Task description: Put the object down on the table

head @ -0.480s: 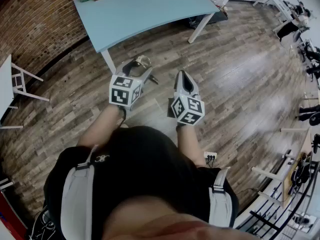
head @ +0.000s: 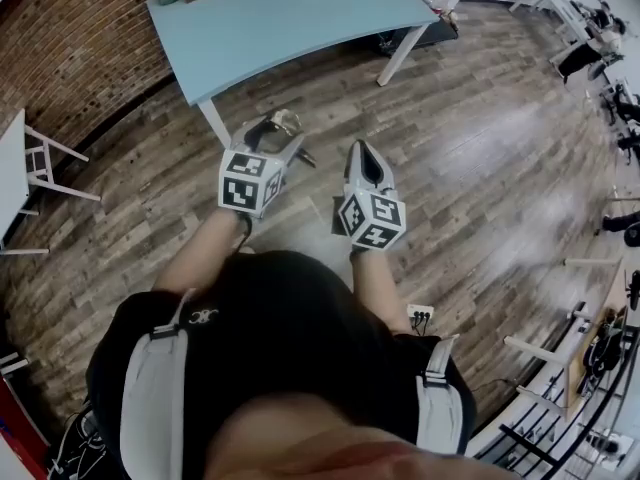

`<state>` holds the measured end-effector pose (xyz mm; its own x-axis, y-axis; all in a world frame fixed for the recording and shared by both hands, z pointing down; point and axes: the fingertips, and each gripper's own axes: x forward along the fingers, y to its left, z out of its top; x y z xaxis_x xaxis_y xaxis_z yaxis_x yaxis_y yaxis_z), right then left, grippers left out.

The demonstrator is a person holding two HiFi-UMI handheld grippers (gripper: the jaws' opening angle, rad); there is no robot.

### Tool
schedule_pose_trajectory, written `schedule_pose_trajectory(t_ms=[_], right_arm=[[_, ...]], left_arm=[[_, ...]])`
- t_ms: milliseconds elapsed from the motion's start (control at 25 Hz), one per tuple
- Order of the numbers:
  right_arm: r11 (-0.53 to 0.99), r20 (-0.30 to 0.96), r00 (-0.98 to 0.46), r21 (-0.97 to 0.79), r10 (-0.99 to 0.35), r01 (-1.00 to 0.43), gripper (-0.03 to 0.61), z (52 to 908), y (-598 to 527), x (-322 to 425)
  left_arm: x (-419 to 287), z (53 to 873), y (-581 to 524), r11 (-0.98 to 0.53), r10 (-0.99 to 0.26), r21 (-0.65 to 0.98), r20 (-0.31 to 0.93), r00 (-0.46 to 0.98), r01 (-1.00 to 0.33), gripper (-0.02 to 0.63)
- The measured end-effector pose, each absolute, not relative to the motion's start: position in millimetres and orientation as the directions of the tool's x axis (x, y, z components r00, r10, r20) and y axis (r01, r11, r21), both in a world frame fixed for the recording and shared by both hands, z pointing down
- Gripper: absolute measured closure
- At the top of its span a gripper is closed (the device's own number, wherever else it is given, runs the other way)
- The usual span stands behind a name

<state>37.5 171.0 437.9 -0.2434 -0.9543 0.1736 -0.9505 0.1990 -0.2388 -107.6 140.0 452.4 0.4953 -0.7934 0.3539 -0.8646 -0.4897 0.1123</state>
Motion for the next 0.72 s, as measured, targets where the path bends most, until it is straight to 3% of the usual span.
schedule_pose_trajectory(t_ms=[720], right_arm=[[0.261, 0.199, -0.308, -0.230, -0.931, -0.938, 0.565, 447, 201, 80]], left_arm=[[-61, 454, 169, -0.432, -0.821, 0.129, 0.354, 0.448, -0.893, 0.326]])
